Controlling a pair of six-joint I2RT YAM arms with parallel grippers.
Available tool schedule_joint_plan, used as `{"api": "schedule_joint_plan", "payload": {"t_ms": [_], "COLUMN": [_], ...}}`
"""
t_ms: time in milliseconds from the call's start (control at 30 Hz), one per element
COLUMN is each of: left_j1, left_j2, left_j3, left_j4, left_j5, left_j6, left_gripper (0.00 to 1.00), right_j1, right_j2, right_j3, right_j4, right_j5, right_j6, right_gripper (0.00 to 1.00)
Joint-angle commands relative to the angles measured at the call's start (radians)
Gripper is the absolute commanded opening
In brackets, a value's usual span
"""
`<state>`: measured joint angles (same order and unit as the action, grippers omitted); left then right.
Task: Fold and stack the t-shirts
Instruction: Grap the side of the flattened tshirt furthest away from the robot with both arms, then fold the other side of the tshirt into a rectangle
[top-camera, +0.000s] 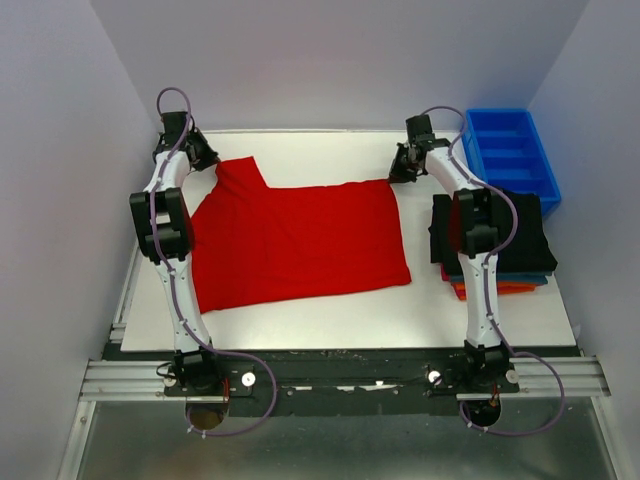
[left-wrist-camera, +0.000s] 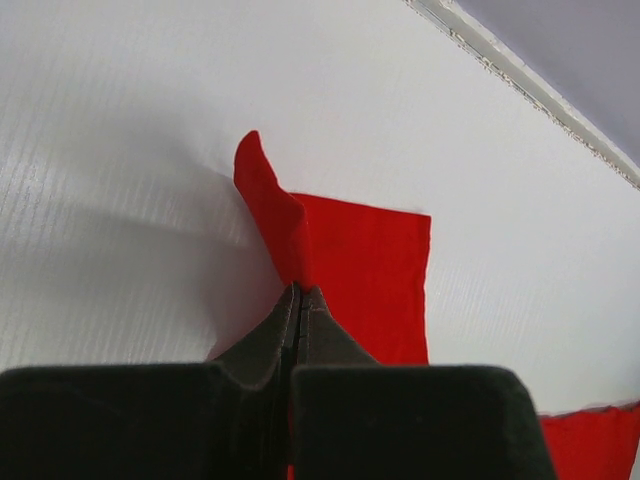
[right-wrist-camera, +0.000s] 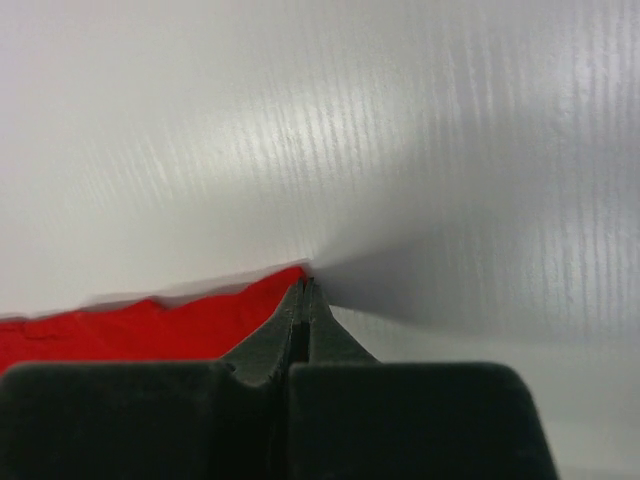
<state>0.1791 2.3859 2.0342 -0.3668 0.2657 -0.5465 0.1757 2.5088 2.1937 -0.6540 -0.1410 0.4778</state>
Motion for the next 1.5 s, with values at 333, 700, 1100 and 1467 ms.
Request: {"api": "schedule_joint_plan", "payload": {"t_ms": [333, 700, 1100, 1467], "left_j1": [-0.039, -0.07, -0.089, -0.102], "left_j2": [-0.1, -0.273, -0.519, -0.746], "left_j3": [-0.008, -0.185, -0.518, -0.768], "left_j4": [-0.035, -0.023, 0.124, 0.16], "left_j5": [-0.046, -0.114, -0.14, -0.22], "left_j6": [0.068, 0.088, 0.089, 0.071], "left_gripper": [0.0, 0.0, 0.0, 0.0], "right_j1": [-0.007, -0.007, -0.007, -0.007], "right_j2": [-0.162, -0.286, -0.453, -0.622], "right_j3": [-0.141, -0.294, -0.498, -0.701], "right_j4": [0.086, 0.114, 0.129, 0.16], "right_j5": [0.035, -0.017, -0.04, -0.02], "right_j6": [-0.054, -0.09, -0.093, -0.091], "right_gripper": [0.01, 0.01, 0.01, 0.01]}}
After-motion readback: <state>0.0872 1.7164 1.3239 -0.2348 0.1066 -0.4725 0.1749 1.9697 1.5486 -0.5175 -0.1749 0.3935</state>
